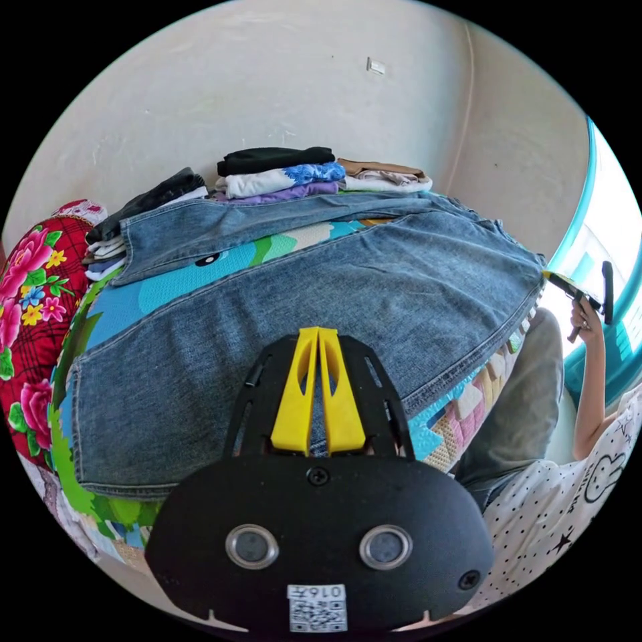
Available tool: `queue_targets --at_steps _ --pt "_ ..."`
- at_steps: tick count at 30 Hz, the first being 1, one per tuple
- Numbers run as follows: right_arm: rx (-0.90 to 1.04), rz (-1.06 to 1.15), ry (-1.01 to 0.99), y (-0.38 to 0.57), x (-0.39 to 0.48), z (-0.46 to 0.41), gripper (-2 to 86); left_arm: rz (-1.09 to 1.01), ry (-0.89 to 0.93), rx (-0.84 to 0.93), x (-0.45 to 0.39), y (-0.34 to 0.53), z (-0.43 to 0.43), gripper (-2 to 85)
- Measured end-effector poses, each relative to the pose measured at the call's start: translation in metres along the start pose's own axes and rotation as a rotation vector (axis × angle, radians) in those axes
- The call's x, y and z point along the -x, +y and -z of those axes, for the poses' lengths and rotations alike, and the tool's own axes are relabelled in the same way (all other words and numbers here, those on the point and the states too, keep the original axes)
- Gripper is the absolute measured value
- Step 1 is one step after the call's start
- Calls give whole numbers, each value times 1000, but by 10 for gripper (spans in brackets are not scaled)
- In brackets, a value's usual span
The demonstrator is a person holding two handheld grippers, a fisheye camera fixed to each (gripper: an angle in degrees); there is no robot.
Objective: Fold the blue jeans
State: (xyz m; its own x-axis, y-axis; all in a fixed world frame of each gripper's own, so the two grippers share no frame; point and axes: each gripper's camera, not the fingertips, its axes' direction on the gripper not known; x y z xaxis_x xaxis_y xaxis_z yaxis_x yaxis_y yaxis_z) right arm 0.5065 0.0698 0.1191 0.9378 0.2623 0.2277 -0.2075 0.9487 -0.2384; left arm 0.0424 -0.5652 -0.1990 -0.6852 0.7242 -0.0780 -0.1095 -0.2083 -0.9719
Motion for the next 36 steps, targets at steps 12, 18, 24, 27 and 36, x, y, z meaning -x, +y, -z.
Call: queue_targets --at_steps 12,18,24,27,36 --pt "276 245 276 -17 44 -46 -4 44 21 -49 -4 6 -3 -10" --pt "162 169 154 -34 19 -16 6 63 44 -61 -2 6 -6 -10" --pt "-31 23 133 -78 -49 -2 89 74 57 -66 -1 4 -8 -10" --pt "108 -3 121 -102 -84 -35 135 79 63 -70 0 4 -9 -10" --pt "263 -3 -25 -115 -108 -72 86 87 73 -75 3 2 -13 -10"
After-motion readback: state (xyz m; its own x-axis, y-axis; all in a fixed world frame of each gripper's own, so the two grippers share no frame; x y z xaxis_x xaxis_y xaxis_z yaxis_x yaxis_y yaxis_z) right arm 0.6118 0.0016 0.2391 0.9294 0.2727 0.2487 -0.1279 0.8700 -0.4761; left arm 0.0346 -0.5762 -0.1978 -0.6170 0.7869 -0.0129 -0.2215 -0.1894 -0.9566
